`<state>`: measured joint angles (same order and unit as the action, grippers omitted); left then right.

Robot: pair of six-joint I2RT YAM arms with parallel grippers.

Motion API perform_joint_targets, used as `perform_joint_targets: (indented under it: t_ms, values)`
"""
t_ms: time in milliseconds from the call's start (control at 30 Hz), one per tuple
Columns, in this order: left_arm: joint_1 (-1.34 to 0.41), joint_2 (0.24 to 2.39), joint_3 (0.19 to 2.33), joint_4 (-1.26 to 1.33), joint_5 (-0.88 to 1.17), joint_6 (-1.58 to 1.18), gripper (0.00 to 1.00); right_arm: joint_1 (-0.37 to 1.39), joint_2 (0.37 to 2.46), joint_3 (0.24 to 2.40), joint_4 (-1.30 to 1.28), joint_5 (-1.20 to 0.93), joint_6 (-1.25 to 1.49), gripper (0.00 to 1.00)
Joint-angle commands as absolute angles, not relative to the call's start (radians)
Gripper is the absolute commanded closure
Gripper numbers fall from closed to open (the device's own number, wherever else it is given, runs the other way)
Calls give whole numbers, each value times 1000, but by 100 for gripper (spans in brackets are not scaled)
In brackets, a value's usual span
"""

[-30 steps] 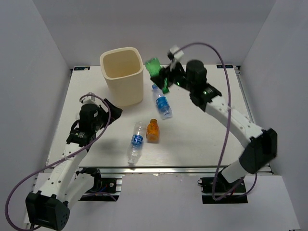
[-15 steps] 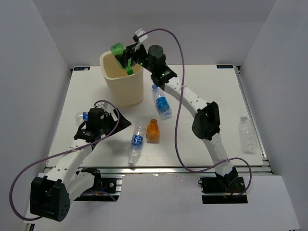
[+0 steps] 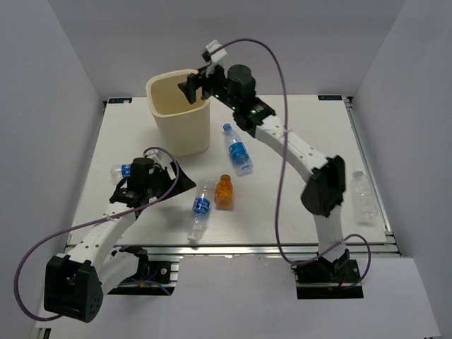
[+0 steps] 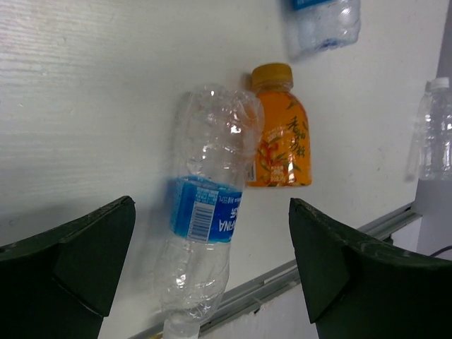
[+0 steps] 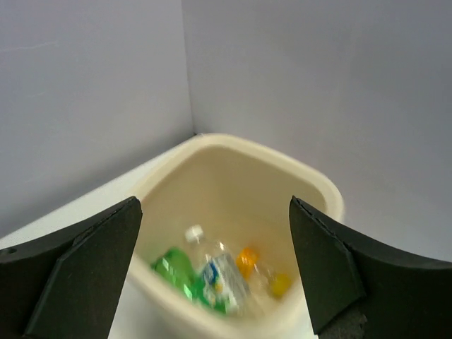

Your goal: Put the plastic bottles in the bin

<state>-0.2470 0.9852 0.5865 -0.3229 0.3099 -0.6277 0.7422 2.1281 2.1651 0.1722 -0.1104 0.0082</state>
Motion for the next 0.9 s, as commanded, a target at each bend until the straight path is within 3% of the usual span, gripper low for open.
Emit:
perform_joint_targets:
  t_ms: [0, 133, 300, 600, 767, 867]
  values:
    - [-276, 1017, 626, -356, 373, -594, 2, 726, 1854, 1949, 132, 18, -44, 10]
    - [-379, 1090, 652, -444, 286, -574, 2, 681, 1553, 1573, 146, 191, -15, 11]
    - [-505, 1179, 693, -531, 103, -571, 2, 589, 1317, 1175, 123, 224, 96, 11]
    - [-554, 1342, 750, -505, -18, -580, 3, 454, 1083, 835, 15, 153, 225, 11]
    - [-558, 1370, 756, -475, -49, -591, 12, 411, 1051, 778, -41, 129, 278, 11]
    - [-560, 1361, 773, -492, -74, -591, 32, 391, 1043, 762, -46, 123, 291, 11]
